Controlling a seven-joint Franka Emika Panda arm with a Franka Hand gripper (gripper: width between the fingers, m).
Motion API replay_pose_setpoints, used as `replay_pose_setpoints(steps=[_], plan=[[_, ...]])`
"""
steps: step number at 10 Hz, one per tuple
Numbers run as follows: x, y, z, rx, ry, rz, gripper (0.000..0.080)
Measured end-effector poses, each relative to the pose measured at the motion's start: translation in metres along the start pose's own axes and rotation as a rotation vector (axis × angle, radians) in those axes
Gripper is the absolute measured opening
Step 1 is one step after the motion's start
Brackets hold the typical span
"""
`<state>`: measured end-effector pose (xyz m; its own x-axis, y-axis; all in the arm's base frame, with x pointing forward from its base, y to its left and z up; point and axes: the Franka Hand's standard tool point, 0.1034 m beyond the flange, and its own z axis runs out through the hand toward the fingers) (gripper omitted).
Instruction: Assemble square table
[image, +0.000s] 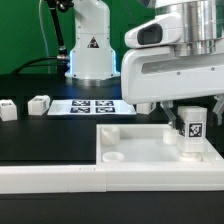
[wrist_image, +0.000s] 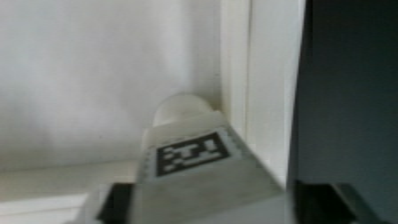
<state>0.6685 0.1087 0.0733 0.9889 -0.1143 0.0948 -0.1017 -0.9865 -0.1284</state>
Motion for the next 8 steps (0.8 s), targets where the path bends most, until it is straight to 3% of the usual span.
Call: replay_pose_setpoints(steps=[1,4,7,8], plan=[[-0.0001,0.0038,0.0007,-0.004,-0.001,0.104,0.0296],[0.0028,0.0052,0.0018,-0.001,-0.006,0.262,0.0294],[0.0045,0.0035,0.003,-0.002,-0.016,0.721,0.0294],[0.0055,0.0042,0.0036,0.035,-0.016,0.891,0.0294]])
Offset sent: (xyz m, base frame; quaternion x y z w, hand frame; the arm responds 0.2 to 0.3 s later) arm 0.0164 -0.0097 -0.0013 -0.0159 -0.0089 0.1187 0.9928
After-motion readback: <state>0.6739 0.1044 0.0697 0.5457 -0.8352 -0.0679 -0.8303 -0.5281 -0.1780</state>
